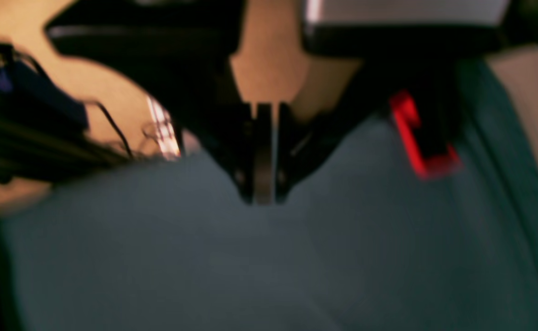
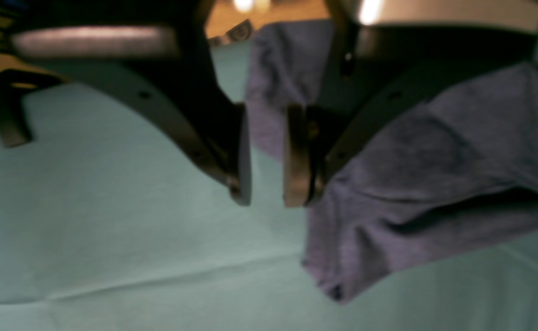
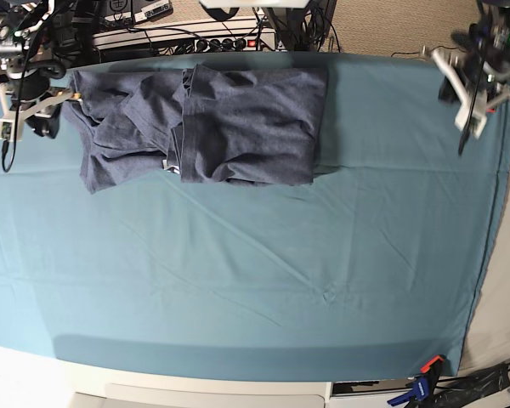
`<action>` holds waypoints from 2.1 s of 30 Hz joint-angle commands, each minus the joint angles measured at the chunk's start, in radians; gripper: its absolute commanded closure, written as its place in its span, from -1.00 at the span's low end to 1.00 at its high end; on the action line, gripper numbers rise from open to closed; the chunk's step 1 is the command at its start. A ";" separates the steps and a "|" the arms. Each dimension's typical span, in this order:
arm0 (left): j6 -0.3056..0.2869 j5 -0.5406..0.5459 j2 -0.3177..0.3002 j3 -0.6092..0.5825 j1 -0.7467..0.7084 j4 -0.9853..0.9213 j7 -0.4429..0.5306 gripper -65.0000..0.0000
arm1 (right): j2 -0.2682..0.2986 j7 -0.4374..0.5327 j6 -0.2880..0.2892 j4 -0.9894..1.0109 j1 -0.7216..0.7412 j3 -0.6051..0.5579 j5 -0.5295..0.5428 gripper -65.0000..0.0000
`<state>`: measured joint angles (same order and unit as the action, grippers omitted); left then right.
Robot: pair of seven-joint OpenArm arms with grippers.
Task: Fold the T-shirt properly
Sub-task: 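Move the right gripper to the shirt's end beside it, then grasp the shirt's end with the right gripper and fold it over the shirt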
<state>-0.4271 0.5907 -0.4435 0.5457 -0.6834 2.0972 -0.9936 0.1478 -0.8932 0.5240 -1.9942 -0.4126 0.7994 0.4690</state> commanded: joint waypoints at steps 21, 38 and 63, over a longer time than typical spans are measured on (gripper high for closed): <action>-0.046 0.053 0.100 0.059 -0.303 -0.006 0.025 1.00 | 0.146 0.005 -0.001 0.148 0.020 0.006 0.003 -0.08; -0.046 0.053 0.097 0.059 -0.301 -0.006 0.040 1.00 | 0.190 -0.282 0.112 0.498 0.216 -0.058 0.463 -0.22; -0.045 0.053 0.094 0.059 -0.300 -0.006 0.040 1.00 | 0.193 -0.377 0.108 0.498 0.213 -0.192 0.472 0.21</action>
<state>-0.4690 0.6369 -0.3408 0.5972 -0.9691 2.0792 -0.9638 0.3286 -1.2530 0.6292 -1.4860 -0.1997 0.6064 0.9447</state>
